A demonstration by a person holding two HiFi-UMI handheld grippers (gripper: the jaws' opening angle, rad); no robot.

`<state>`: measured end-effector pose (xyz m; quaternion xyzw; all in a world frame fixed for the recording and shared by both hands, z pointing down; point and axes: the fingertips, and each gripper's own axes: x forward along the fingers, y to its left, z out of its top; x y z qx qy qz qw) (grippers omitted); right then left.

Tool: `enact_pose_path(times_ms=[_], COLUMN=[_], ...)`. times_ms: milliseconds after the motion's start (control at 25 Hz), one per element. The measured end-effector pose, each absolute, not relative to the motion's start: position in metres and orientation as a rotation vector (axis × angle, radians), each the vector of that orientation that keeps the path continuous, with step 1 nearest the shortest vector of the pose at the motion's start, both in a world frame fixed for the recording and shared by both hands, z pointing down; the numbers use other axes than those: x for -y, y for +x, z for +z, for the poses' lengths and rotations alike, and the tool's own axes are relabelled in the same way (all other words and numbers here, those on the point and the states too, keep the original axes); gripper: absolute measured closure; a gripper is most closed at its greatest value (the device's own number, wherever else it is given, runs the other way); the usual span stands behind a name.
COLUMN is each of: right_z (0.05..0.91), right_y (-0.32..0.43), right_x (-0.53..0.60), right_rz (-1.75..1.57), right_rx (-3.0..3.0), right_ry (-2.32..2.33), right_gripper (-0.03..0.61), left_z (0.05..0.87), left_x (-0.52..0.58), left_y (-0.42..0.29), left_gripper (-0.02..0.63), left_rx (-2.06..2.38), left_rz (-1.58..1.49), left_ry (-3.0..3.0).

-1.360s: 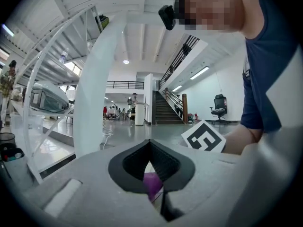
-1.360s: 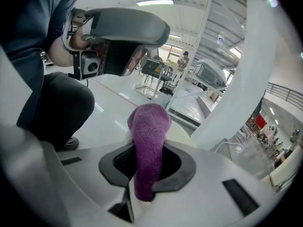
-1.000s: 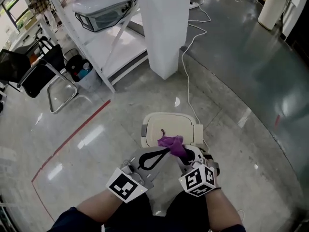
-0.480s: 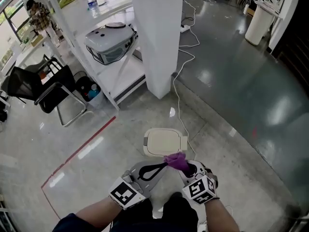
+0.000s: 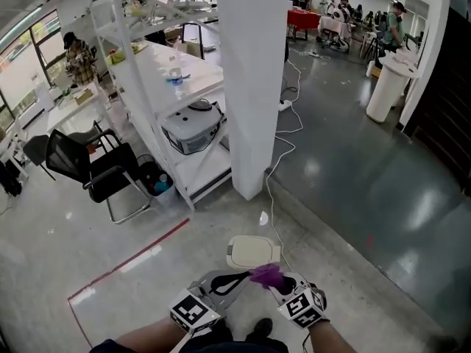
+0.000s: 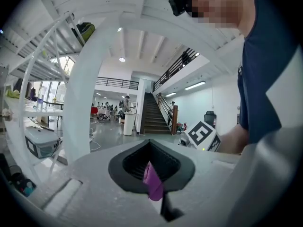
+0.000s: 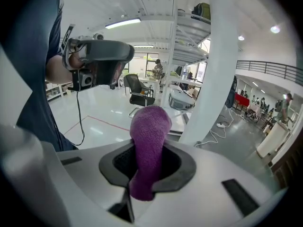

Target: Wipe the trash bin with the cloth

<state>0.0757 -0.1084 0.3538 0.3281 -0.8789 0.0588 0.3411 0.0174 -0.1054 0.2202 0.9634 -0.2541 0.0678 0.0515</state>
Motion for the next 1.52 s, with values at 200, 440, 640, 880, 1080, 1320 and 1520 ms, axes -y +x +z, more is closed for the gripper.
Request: enact_pose_path(times_ms=[200,440,640,880,1080,1320,1520], right_z=[0.3,0.281,0.274,0.25,0.234,0.215,0.204], right_y=[0.082,0.072,0.064,0.045,0.04,0.048,0.05], right_x=[0.095,0.082,0.081,0.08,0.079,0.074,0.068], right_rz=[0.151,0.198,0.212,0.237,0.219,0.287,0.335], right_rx=[2.336,2.401,2.431,2.533,2.579,2.671,2.751], right_ry=[0.913,0.921,0.916,0.938,0.951,1.016,1.052], right_gripper=[0.499,0.499,0.499,0.499,0.499,0.499,0.499], left_z=[0.179,0.174,0.177,0.172,0.169,0.161,0.159], left_x=[0.08,0.066,0.066,0.063,0.063,0.06,0.055], left_y=[0.009,-0.004,-0.009,-0.012,-0.013,-0.005,0.003], left_gripper=[0.611,0.611,0.611,0.611,0.611,0.611,0.611], left_rx=[0.802,0.833,0.859,0.884,0.884,0.861,0.831], left_rz=[0.197,0.2,0.191,0.165,0.145,0.099,0.086], left_ry=[2.966,2.967,2.94,2.941,2.942,2.941,2.95])
